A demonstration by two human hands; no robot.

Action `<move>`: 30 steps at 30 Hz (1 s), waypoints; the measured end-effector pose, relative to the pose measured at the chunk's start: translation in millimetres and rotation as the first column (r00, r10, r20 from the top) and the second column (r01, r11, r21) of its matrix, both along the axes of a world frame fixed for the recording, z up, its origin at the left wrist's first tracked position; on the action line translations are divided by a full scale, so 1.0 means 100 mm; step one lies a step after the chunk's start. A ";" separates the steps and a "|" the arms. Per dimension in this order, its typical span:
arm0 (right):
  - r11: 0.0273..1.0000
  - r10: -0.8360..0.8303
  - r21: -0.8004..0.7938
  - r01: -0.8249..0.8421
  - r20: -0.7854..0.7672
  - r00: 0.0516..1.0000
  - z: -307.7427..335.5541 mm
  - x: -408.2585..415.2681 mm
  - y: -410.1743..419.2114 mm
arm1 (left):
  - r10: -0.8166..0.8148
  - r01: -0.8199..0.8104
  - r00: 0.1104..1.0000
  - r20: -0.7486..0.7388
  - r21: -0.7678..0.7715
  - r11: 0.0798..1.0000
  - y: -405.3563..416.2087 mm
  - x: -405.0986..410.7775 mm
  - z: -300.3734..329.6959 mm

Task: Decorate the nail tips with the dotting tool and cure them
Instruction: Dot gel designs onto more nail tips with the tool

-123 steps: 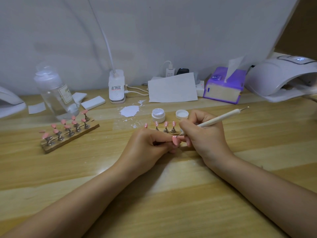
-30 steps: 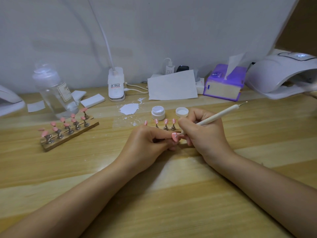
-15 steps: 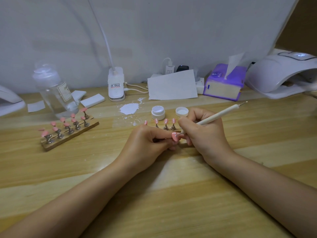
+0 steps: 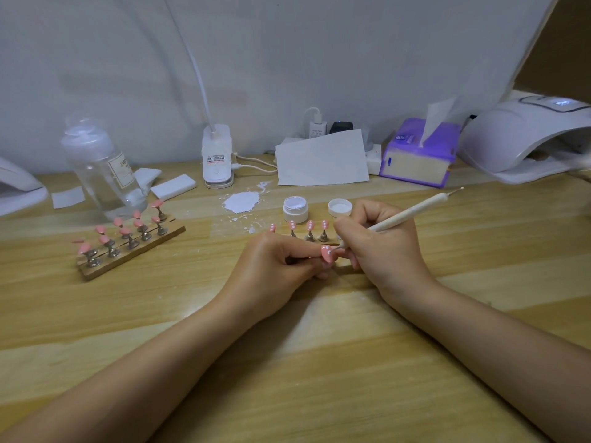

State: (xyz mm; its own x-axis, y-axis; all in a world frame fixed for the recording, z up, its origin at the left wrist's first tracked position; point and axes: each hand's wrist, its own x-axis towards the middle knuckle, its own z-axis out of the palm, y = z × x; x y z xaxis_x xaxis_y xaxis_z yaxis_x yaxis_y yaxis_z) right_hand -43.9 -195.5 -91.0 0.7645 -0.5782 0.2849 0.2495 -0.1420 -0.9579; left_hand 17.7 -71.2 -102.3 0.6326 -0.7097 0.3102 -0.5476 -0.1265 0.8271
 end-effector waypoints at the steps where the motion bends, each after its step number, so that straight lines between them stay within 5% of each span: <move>1: 1.000 0.004 0.000 -0.004 0.003 1.000 0.00 0.00 0.00 | -0.001 0.001 1.000 -0.003 -0.001 1.000 0.00 0.00 0.00; 17: 1.000 0.010 -0.018 -0.009 0.013 1.000 -0.01 0.00 -0.01 | -0.002 0.002 1.000 -0.001 -0.003 1.000 -0.01 -0.01 0.01; 24: 0.992 0.027 0.118 -0.033 0.055 0.998 0.01 0.01 -0.02 | 0.000 0.000 0.999 -0.045 -0.011 1.000 -0.01 -0.01 0.01; 30: 0.998 0.058 -0.007 -0.057 0.047 0.997 -0.02 -0.01 -0.04 | -0.003 0.003 0.999 -0.036 -0.012 1.000 0.00 -0.02 0.02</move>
State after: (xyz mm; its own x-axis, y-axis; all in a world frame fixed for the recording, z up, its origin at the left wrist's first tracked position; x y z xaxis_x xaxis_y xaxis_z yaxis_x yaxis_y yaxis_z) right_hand -44.8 -199.4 -92.7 0.7820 -0.5321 0.3246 0.3024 -0.1314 -0.9441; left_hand 15.7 -71.6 -100.3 0.6414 -0.7082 0.2952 -0.5174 -0.1151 0.8480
